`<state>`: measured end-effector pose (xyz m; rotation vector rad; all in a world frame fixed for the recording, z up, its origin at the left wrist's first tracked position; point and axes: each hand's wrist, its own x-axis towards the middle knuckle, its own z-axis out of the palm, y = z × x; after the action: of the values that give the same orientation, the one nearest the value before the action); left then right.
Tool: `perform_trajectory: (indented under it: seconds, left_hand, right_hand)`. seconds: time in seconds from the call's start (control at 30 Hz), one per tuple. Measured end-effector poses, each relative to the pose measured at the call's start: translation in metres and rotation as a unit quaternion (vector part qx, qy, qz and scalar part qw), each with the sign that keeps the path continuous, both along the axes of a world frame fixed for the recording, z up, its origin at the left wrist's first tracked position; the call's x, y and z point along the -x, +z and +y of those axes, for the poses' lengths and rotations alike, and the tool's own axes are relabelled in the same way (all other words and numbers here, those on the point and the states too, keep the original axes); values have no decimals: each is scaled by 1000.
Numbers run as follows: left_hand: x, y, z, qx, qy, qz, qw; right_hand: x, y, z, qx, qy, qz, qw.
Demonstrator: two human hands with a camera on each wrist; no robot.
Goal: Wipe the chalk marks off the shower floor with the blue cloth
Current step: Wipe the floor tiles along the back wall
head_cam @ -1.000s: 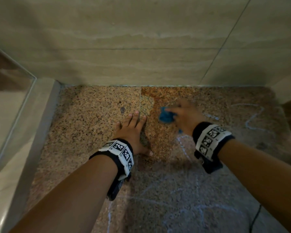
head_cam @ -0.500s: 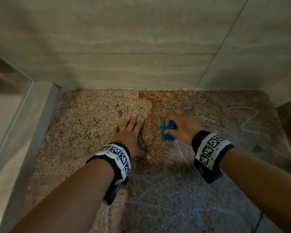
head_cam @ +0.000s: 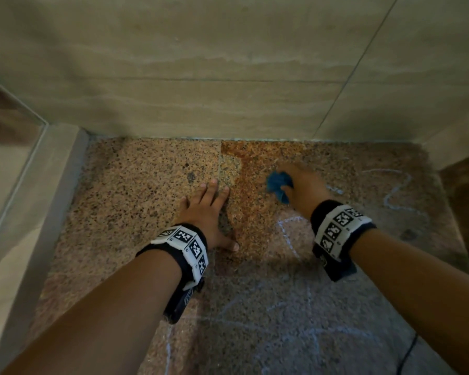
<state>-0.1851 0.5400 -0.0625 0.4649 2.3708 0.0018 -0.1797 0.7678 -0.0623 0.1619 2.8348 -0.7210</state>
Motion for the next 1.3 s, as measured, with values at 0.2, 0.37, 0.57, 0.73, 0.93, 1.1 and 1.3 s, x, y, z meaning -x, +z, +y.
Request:
perform_trajectory:
  seconds: [0.2, 0.37, 0.57, 0.73, 0.93, 1.1, 1.3]
  left_hand:
    - [1, 0, -1, -2, -2, 2, 1000]
    - [0, 1, 0, 7, -4, 1, 1000]
    - [-1, 2, 0, 6, -1, -4, 1000]
    - [-1, 4, 0, 14, -3, -10, 1000]
    - [1, 4, 3, 19, -3, -11, 1000]
    - [0, 4, 2, 15, 0, -8, 1000]
    - [-1, 6, 2, 13, 2, -10, 1000]
  right_hand:
    - [-11, -10, -9, -51, -57, 11, 997]
    - [2, -3, 8, -28, 22, 14, 999]
    - [20, 7, 23, -46, -71, -1, 996]
    - [2, 3, 8, -55, 39, 4, 998]
    - [-3, 6, 20, -16, -66, 20, 997]
    - [-42, 6, -11, -32, 124, -28, 991]
    - [-45, -1, 1, 29, 23, 1, 999]
